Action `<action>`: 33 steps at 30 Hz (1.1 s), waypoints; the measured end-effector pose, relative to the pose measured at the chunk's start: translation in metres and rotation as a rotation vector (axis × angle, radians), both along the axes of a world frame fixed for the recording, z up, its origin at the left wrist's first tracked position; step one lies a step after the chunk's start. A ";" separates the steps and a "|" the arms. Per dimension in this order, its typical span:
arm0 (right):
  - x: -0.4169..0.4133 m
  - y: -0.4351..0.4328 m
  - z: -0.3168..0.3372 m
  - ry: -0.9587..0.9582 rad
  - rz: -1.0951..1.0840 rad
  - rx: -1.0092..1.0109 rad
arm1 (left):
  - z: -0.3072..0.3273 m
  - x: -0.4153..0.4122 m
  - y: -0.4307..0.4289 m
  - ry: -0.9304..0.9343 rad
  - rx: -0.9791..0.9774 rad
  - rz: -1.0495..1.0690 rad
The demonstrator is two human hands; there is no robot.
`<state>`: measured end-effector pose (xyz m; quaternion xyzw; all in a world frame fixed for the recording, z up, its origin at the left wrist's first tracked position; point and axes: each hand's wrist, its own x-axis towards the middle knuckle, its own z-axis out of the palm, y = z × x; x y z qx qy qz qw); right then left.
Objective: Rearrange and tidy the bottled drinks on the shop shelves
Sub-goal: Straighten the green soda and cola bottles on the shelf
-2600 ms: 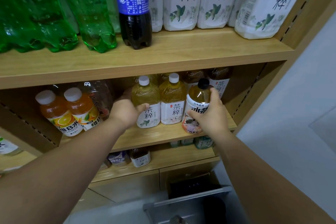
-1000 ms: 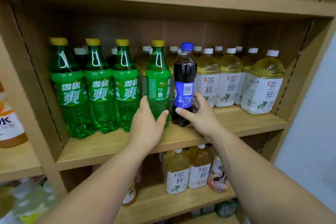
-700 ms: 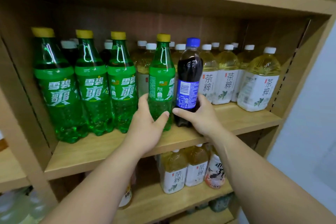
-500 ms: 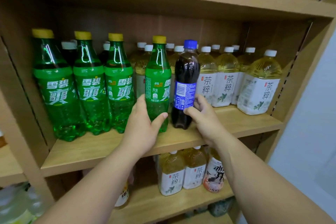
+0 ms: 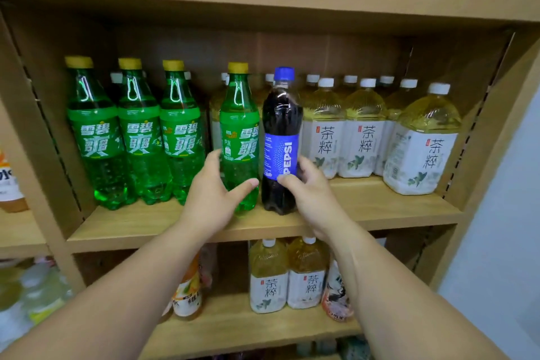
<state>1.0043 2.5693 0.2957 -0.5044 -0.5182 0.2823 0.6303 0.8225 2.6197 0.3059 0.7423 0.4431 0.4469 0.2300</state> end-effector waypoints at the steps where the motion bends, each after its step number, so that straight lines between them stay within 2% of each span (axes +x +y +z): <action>1: 0.001 0.000 -0.002 -0.029 -0.004 0.015 | 0.001 0.003 -0.003 0.006 -0.003 0.023; 6: 0.001 0.000 -0.004 -0.129 -0.034 0.026 | 0.006 0.007 -0.015 0.011 -0.009 0.091; 10: -0.001 -0.010 0.006 -0.387 -0.129 0.024 | 0.009 0.001 -0.036 -0.005 -0.004 0.023; 12: 0.003 -0.021 0.011 -0.456 -0.150 0.033 | 0.012 0.000 -0.048 -0.011 -0.003 -0.001; 19: 0.053 -0.077 0.045 -0.422 -0.304 0.151 | 0.066 0.030 -0.099 -0.112 0.176 -0.162; 25: 0.099 -0.125 0.077 -0.549 -0.455 0.210 | 0.130 0.071 -0.131 -0.145 0.349 -0.342; 30: 0.122 -0.160 0.116 -0.483 -0.557 0.361 | 0.175 0.096 -0.151 -0.111 0.440 -0.350; 33: 0.130 -0.167 0.158 -0.396 -0.644 0.458 | 0.206 0.109 -0.156 -0.152 0.407 -0.374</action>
